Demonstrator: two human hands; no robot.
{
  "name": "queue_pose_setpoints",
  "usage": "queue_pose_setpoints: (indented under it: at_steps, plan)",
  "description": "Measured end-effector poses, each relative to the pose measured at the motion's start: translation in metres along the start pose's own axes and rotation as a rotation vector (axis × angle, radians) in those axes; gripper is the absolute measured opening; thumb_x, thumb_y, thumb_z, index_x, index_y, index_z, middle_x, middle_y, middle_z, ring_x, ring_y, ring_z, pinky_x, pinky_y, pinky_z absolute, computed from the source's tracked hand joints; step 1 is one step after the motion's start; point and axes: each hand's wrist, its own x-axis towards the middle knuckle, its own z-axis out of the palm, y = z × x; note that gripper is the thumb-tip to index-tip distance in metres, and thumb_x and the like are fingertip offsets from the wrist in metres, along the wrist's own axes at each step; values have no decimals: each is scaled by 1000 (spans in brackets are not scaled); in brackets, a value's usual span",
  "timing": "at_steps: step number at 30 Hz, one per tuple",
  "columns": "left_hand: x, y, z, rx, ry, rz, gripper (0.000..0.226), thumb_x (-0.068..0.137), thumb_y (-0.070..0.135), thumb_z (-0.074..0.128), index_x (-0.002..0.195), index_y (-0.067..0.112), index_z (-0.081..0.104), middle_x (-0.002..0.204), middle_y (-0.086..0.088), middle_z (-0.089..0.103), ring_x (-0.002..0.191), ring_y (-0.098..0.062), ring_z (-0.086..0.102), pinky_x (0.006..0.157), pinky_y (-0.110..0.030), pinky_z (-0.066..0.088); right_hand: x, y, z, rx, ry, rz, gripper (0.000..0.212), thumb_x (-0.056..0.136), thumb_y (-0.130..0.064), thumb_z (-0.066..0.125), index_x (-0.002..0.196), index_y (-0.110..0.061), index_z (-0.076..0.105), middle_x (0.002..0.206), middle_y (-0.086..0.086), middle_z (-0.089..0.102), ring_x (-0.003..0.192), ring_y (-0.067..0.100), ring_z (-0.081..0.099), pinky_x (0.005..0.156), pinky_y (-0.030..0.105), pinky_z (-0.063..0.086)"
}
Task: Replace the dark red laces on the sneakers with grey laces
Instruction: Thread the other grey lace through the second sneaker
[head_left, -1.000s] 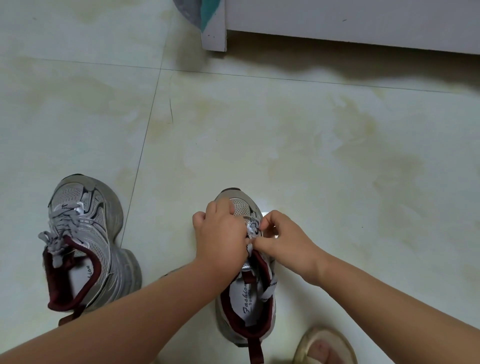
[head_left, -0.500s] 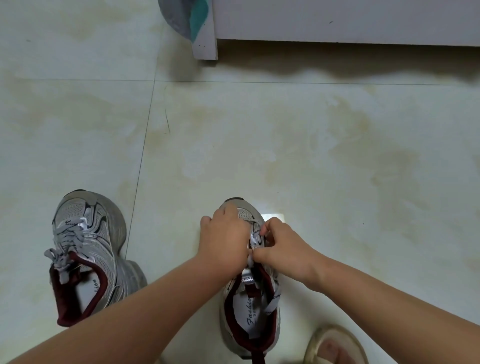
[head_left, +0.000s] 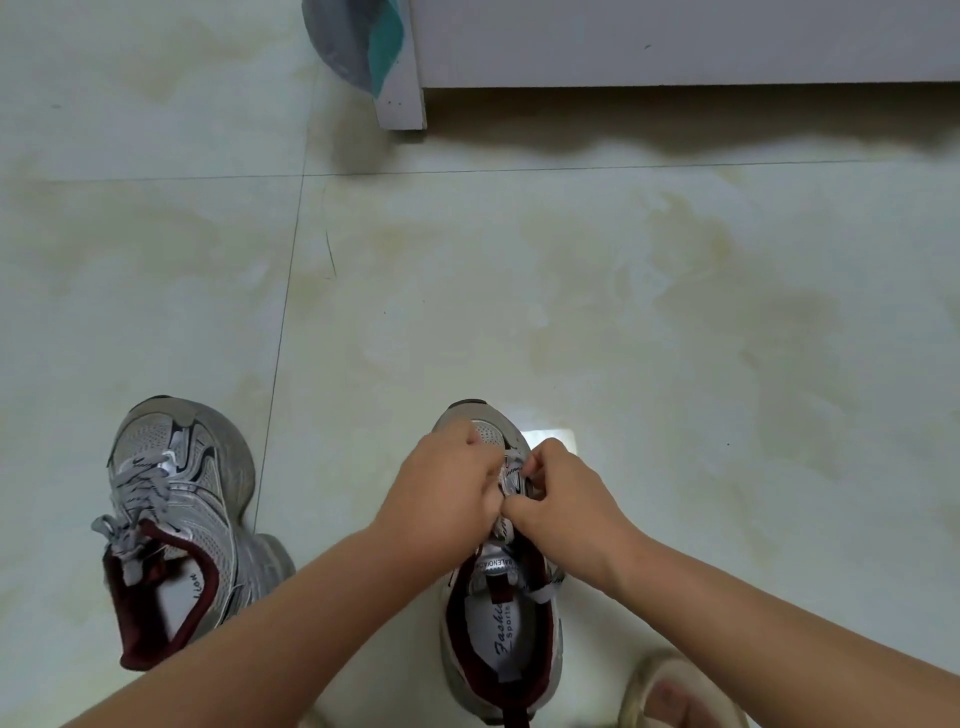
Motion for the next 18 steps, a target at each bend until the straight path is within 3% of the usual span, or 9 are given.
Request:
queue_pose_setpoints:
  at_steps: [2, 5, 7, 9, 10, 12, 15, 18]
  plan:
    - [-4, -9, -3, -162, 40, 8, 9, 81, 10, 54, 72, 12, 55, 92, 2, 44, 70, -15, 47, 63, -26, 35, 1, 3, 2, -4, 15, -7, 19, 77, -19, 58, 89, -17, 43, 86, 1, 52, 68, 15, 44, 58, 25, 35]
    - [-15, -15, -17, -402, 33, -10, 19, 79, 7, 58, 65, 16, 51, 88, 3, 45, 59, -5, 43, 55, -13, 32, 1, 7, 4, 2, 55, -20, 19, 78, -17, 57, 91, -17, 43, 84, -1, 51, 67, 13, 44, 59, 25, 35]
    - [-22, -20, -24, -497, -12, 11, 14, 76, 20, 58, 64, 20, 51, 86, 5, 50, 59, -4, 48, 54, -13, 35, 1, 7, 4, -6, 71, -28, 18, 79, -16, 57, 90, -18, 44, 80, -3, 49, 65, 13, 43, 59, 26, 35]
    - [-26, -27, -24, -612, -64, -41, 11, 71, 32, 53, 65, 23, 51, 85, 4, 63, 67, -10, 57, 64, -24, 45, 1, 6, 3, -50, 61, -52, 15, 79, -16, 56, 89, -19, 45, 83, 0, 52, 67, 14, 44, 58, 26, 35]
    - [-27, -30, -22, -723, -88, -110, 11, 73, 27, 54, 64, 21, 52, 83, 4, 68, 68, -19, 58, 68, -34, 45, 1, 5, 2, -80, 45, -67, 14, 80, -16, 55, 89, -20, 46, 88, 2, 54, 68, 14, 45, 58, 26, 35]
    - [-28, -32, -18, -928, -111, -253, 16, 78, 14, 54, 63, 17, 55, 75, -4, 71, 67, -26, 47, 68, -39, 36, 1, 2, 1, -126, 23, -102, 12, 82, -18, 55, 91, -23, 47, 96, 4, 56, 72, 15, 48, 61, 26, 38]
    - [-26, -29, -14, -1079, -86, -365, 6, 74, 11, 53, 71, 15, 53, 55, -3, 60, 61, -22, 51, 74, -44, 39, 2, -3, -1, -216, 58, -181, 11, 87, -24, 56, 97, -25, 50, 95, -1, 54, 80, 18, 51, 68, 28, 39]
    - [-23, -28, -12, -1083, -102, -404, 19, 90, -3, 38, 78, 11, 40, 42, 8, 36, 39, -7, 33, 54, -27, 37, 2, -6, 1, -368, 67, -258, 20, 89, -25, 53, 108, -23, 51, 93, -4, 46, 82, 17, 46, 67, 26, 32]
